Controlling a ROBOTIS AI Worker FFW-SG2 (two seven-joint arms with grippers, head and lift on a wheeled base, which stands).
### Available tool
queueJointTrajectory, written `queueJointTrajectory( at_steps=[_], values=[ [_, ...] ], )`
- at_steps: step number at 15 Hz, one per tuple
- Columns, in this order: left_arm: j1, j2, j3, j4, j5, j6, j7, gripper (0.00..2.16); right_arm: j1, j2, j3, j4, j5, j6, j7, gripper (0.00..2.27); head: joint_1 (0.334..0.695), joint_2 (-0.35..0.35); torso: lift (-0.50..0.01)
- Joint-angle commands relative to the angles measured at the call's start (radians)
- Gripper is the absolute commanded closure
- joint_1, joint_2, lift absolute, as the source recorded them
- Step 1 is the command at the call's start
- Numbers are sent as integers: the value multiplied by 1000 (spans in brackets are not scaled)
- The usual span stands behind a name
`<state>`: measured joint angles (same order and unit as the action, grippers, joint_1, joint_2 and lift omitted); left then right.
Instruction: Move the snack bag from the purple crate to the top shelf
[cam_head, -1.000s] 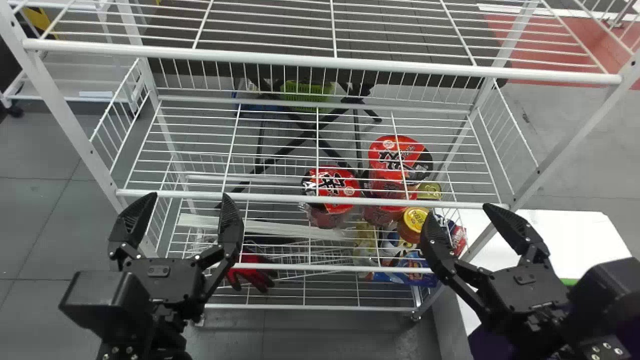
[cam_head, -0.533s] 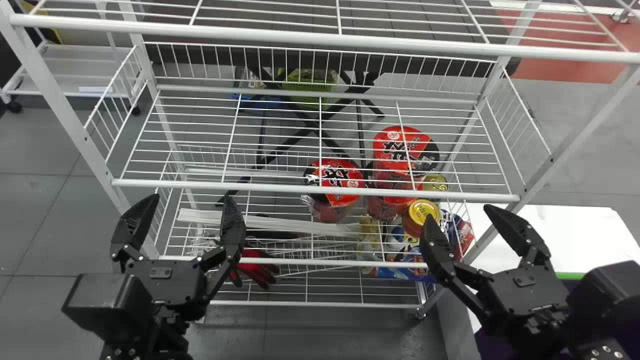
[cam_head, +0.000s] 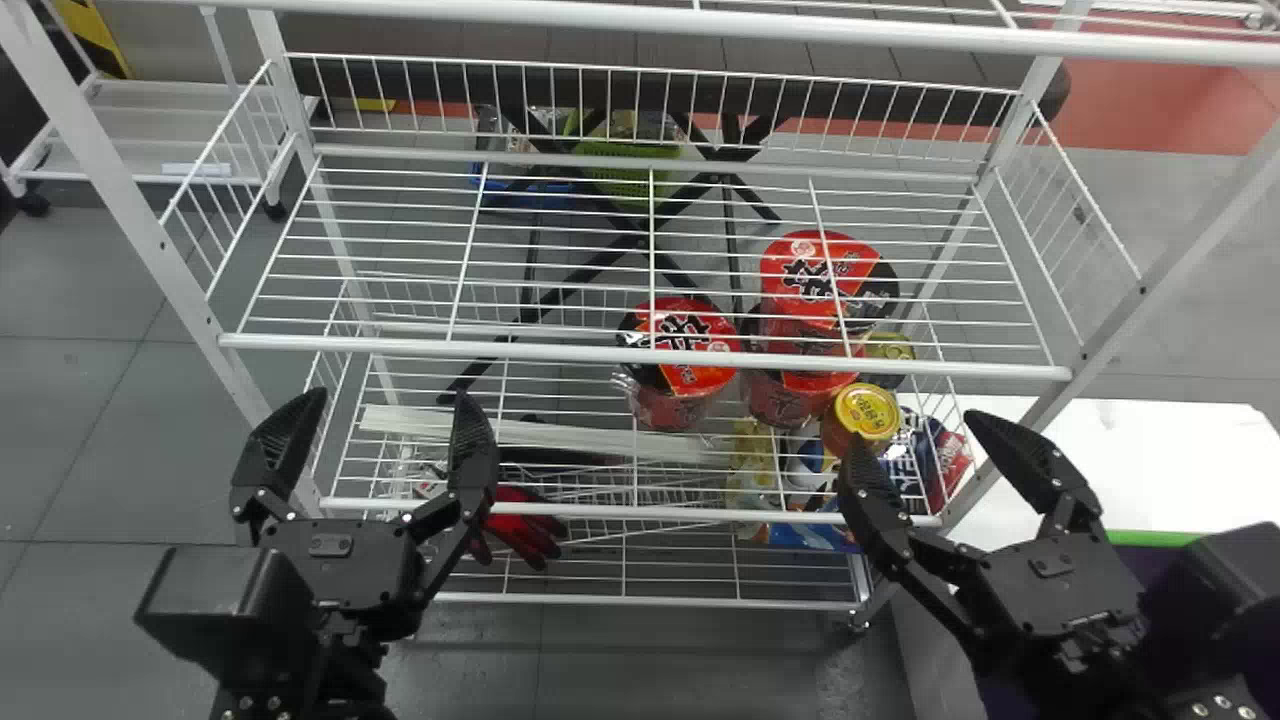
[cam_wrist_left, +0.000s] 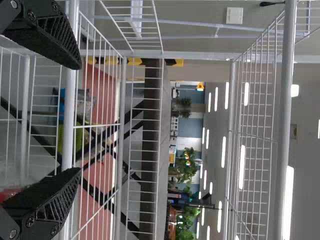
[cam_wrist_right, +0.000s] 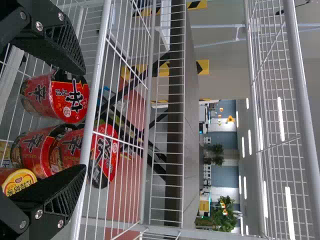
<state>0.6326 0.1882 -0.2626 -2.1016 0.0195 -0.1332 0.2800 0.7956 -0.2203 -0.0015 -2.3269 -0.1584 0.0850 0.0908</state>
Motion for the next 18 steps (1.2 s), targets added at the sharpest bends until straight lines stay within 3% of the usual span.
queueJointTrajectory(
  at_steps=[1, 16, 18],
  values=[
    [1, 0, -1, 2, -1, 1, 1, 83, 0, 1, 0, 0, -4, -3, 0, 164, 695, -60, -401],
    [21, 0, 6, -9, -1, -21, 4, 87, 19, 1, -3, -6, -13, -12, 17, 164, 695, -50, -461],
    [24, 0, 8, -9, -1, -24, 5, 87, 31, 1, -28, 1, -73, -73, 60, 164, 695, -50, -469]
  ],
)
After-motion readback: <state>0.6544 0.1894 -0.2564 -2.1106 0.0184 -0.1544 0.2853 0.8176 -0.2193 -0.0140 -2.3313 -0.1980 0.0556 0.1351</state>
